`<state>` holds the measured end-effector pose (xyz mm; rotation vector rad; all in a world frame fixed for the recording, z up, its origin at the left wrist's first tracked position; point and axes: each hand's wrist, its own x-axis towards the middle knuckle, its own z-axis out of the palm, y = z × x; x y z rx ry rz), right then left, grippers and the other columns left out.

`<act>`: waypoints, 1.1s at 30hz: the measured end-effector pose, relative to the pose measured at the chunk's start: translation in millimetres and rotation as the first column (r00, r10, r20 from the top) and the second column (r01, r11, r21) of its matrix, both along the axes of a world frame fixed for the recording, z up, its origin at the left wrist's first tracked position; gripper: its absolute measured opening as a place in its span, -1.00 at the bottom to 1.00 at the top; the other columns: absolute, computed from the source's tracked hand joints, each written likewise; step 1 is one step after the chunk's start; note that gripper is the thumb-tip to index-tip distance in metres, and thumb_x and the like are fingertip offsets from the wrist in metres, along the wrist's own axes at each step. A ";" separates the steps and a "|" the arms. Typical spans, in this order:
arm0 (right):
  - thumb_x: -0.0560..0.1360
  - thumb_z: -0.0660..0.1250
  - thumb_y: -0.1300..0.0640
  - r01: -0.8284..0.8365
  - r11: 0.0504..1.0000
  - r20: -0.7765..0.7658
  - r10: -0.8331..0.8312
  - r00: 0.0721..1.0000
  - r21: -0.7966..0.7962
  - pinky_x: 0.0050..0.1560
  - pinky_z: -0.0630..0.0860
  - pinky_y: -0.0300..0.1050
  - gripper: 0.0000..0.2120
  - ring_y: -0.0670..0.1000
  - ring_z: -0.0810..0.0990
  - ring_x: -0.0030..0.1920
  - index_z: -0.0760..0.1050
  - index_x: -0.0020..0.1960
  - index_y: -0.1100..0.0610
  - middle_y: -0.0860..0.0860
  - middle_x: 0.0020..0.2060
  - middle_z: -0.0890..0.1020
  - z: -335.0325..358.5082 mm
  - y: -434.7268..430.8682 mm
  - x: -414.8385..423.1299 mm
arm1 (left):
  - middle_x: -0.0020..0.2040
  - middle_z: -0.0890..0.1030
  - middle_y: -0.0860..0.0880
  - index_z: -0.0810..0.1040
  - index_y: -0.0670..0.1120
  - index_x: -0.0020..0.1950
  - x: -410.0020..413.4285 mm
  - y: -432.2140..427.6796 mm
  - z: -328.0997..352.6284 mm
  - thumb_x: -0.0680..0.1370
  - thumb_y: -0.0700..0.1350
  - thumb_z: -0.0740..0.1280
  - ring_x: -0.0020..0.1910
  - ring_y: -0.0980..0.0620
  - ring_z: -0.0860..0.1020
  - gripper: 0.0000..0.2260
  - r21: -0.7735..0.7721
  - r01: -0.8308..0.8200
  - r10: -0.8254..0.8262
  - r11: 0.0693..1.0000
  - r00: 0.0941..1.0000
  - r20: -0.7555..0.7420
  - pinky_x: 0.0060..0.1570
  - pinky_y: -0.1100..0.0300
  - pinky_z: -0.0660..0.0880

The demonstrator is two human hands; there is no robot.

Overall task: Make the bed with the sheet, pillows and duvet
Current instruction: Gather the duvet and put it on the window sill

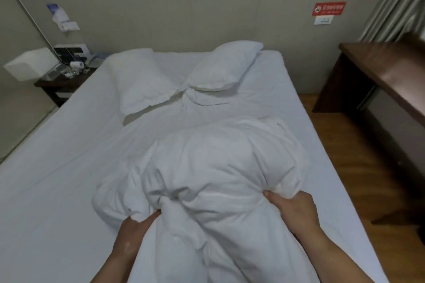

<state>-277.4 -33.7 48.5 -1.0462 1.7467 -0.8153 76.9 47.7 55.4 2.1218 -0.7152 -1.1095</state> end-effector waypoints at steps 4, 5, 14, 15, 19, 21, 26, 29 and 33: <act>0.15 0.62 -0.26 0.008 0.995 0.063 -0.002 0.998 -0.097 -0.24 0.60 -0.12 -0.59 -0.11 0.69 -0.28 0.69 -0.19 0.01 -0.13 -0.31 0.72 62.8 67.8 -40.2 | -0.05 0.55 0.15 0.57 0.01 -0.07 -63.5 59.1 53.1 0.59 -0.06 0.37 0.17 0.00 0.47 -0.94 -0.146 0.037 -0.017 0.989 0.991 0.136 0.09 0.16 0.32; 0.13 0.61 -0.27 0.016 0.994 0.073 -0.009 0.997 -0.108 -0.29 0.58 -0.13 -0.57 -0.11 0.69 -0.31 0.68 -0.21 0.03 -0.11 -0.33 0.71 76.2 82.5 -50.8 | 0.12 0.57 0.04 0.57 -0.01 0.03 -82.1 69.1 65.1 0.62 -0.06 0.32 0.28 -0.08 0.46 -0.94 -0.139 0.120 -0.090 0.983 0.975 0.202 0.16 0.13 0.31; 0.04 0.52 -0.29 0.076 0.985 0.068 -0.066 0.995 -0.156 -0.44 0.43 -0.19 -0.46 0.04 0.62 -0.39 0.62 -0.28 0.16 0.00 -0.47 0.65 133.5 141.2 -134.3 | 0.34 0.54 -0.08 0.55 -0.05 0.27 -179.1 110.7 131.6 0.40 0.36 0.16 0.35 -0.11 0.48 -0.36 -0.185 0.328 -0.286 0.926 0.933 0.220 0.03 0.31 0.38; 0.05 0.54 -0.27 0.065 0.989 0.074 -0.055 0.996 -0.131 -0.42 0.46 -0.18 -0.47 0.05 0.64 -0.36 0.63 -0.25 0.16 0.00 -0.44 0.67 130.2 138.7 -137.6 | 0.35 0.54 -0.07 0.55 -0.01 0.30 -177.9 109.9 128.4 0.47 0.35 0.15 0.33 -0.11 0.49 -0.41 -0.206 0.270 -0.244 0.941 0.959 0.142 0.04 0.27 0.38; 0.07 0.60 -0.28 0.030 0.999 0.066 -0.028 0.997 -0.024 -0.07 0.64 0.02 -0.41 0.10 0.68 -0.13 0.61 -0.09 0.11 0.02 -0.19 0.72 89.1 123.0 -137.2 | 0.26 0.60 -0.12 0.52 -0.10 0.34 -163.5 100.9 94.6 0.36 0.27 0.50 0.18 -0.14 0.57 -0.31 -0.083 0.095 -0.095 0.992 0.995 0.009 0.02 0.13 0.52; 0.15 0.55 -0.35 -0.020 0.999 -0.058 0.023 0.998 0.043 -0.06 0.61 -0.03 -0.46 0.06 0.63 -0.15 0.55 -0.15 0.06 0.04 -0.10 0.70 57.0 120.0 -131.1 | 0.43 0.45 -0.15 0.24 -0.02 0.57 -151.6 99.9 74.5 0.33 0.26 0.53 0.32 -0.20 0.48 -0.09 0.016 0.040 -0.041 0.999 0.999 0.020 0.29 -0.01 0.46; 0.27 0.46 -0.40 -0.082 0.969 -0.240 0.139 0.961 0.234 0.05 0.58 -0.01 -0.36 0.17 0.65 0.04 0.60 0.05 0.11 0.10 0.04 0.70 -21.3 119.9 -109.5 | 0.59 0.11 -0.13 -0.01 0.35 0.55 -132.3 55.4 77.5 0.45 0.19 0.42 0.52 -0.17 0.24 -0.19 -0.137 0.185 -0.108 0.973 0.892 0.439 0.41 -0.06 0.28; 0.31 0.43 -0.41 -0.112 0.963 -0.228 0.170 0.959 0.245 0.12 0.54 -0.05 -0.32 0.16 0.62 0.15 0.57 0.19 0.08 0.07 0.12 0.68 -42.2 110.6 -78.2 | 0.60 0.09 0.08 0.07 0.50 0.46 -166.3 -15.5 80.5 0.34 0.55 0.20 0.59 0.06 0.01 -0.28 -0.139 0.657 -0.480 0.741 0.663 0.575 0.52 0.00 0.06; 0.33 0.49 -0.32 -0.194 0.967 -0.086 0.210 0.974 0.165 0.22 0.41 -0.29 -0.23 -0.09 0.51 0.31 0.28 0.45 -0.19 -0.15 0.32 0.53 -44.2 113.9 -71.1 | 0.63 -0.21 0.13 -0.12 0.47 0.50 -191.8 -110.7 25.2 0.21 0.70 -0.02 0.59 -0.13 -0.27 -0.10 0.407 0.756 -0.803 0.513 0.255 0.539 0.40 -0.44 -0.24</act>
